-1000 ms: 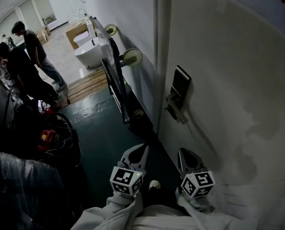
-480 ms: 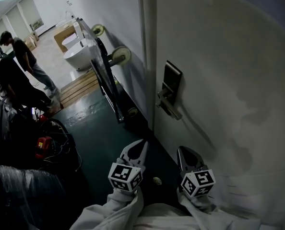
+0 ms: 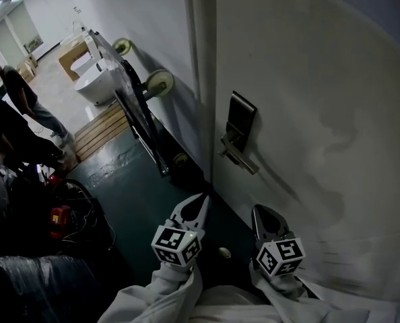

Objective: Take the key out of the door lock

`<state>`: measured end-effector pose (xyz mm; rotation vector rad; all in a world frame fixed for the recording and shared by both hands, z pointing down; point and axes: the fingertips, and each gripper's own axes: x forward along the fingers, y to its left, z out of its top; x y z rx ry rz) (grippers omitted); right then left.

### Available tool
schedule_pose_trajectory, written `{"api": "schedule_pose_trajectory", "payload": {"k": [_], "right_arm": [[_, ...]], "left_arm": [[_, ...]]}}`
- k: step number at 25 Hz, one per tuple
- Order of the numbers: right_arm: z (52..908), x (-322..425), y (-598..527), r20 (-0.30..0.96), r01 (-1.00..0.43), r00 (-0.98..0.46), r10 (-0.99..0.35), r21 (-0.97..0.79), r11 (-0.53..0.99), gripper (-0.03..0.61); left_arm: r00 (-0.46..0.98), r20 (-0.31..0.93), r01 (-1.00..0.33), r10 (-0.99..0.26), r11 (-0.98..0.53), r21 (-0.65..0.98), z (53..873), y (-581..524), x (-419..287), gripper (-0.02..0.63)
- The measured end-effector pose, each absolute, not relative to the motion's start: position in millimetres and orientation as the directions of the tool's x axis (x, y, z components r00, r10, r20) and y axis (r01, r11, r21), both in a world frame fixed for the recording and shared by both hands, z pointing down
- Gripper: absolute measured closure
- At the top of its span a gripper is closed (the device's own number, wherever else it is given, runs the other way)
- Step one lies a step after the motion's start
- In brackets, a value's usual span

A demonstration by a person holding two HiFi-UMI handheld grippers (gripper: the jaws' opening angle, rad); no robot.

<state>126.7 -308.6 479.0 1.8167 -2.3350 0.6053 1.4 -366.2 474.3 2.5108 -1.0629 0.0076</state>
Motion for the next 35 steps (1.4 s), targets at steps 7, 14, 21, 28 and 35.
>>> {"api": "schedule_pose_trajectory", "payload": {"k": [7,14,21,28,35], "right_arm": [[479.7,125.1,-306.5,0.358,-0.964,-0.221,-0.907,-0.223,0.147,0.526],[480.1,128.8,-306.5,0.377,-0.974,-0.178,-0.909,-0.197,0.109,0.526],[483.2,119.9,-315.1,0.387,-0.976,-0.184,-0.903,-0.185,0.119,0.526],[484.4,121.3,-323.1,0.39,-0.979,-0.164,-0.906,-0.174,0.102,0.526],[487.9,122.2,-327.4,0.404,-0.982,-0.154,-0.902,-0.165,0.094,0.527]], "left_arm": [[0.741,0.13,-0.625,-0.659,-0.605,0.494,477.0,-382.5,1.4,0.6],[0.754,0.068,-0.546,-0.654,-0.566,0.618,477.3,-395.4,9.8,0.6],[0.759,-0.002,-0.42,-0.651,-0.493,0.762,482.5,-412.4,15.4,0.6],[0.757,-0.018,-0.356,-0.653,-0.435,0.827,489.2,-430.6,19.5,0.59],[0.766,-0.037,-0.27,-0.641,-0.373,0.888,497.6,-449.1,31.1,0.499]]}}
